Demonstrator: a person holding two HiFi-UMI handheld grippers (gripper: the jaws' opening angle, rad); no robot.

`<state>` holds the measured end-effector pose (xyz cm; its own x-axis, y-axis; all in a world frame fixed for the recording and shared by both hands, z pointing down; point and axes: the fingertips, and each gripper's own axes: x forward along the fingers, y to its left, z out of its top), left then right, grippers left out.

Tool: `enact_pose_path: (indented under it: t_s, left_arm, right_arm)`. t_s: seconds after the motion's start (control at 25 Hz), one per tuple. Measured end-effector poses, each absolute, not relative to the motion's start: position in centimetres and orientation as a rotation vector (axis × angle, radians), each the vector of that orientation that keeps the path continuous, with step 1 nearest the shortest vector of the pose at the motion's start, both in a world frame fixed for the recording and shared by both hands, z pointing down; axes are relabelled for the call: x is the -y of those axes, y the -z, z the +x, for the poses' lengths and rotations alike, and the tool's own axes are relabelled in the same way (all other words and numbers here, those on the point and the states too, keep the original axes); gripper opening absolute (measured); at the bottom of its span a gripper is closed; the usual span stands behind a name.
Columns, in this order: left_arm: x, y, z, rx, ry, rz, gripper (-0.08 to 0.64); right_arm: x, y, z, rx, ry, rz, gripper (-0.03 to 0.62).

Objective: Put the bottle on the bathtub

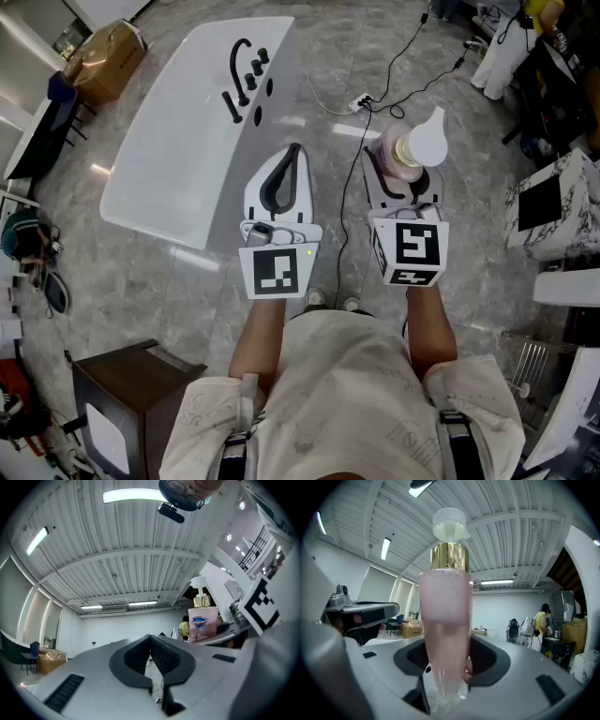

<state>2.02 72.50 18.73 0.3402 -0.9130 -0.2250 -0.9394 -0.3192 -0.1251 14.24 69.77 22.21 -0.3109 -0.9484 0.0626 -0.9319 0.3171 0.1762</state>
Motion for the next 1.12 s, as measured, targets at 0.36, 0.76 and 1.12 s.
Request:
enact_pose_path:
  t_s: [0.36, 0.76, 1.12]
  left_arm:
    - [-71.9, -19.6, -0.1, -1.688, -0.123, -2.389, 0.002]
    - [-70.4, -20.8, -4.2, -1.727, -0.144, -2.420, 0.002]
    - [-69.7, -22.3, -8.0, -1.754, -0.154, -2.440, 0.002]
  right_arm:
    - [-69.5, -22.8, 12.4, 2.412, 0.147, 1.739, 0.213]
    - [-67.9, -24.0, 9.0, 2.413, 0.074, 1.728, 0.215]
    - [-67.7, -25.2, 5.7, 2.396, 0.039, 1.718, 0.215]
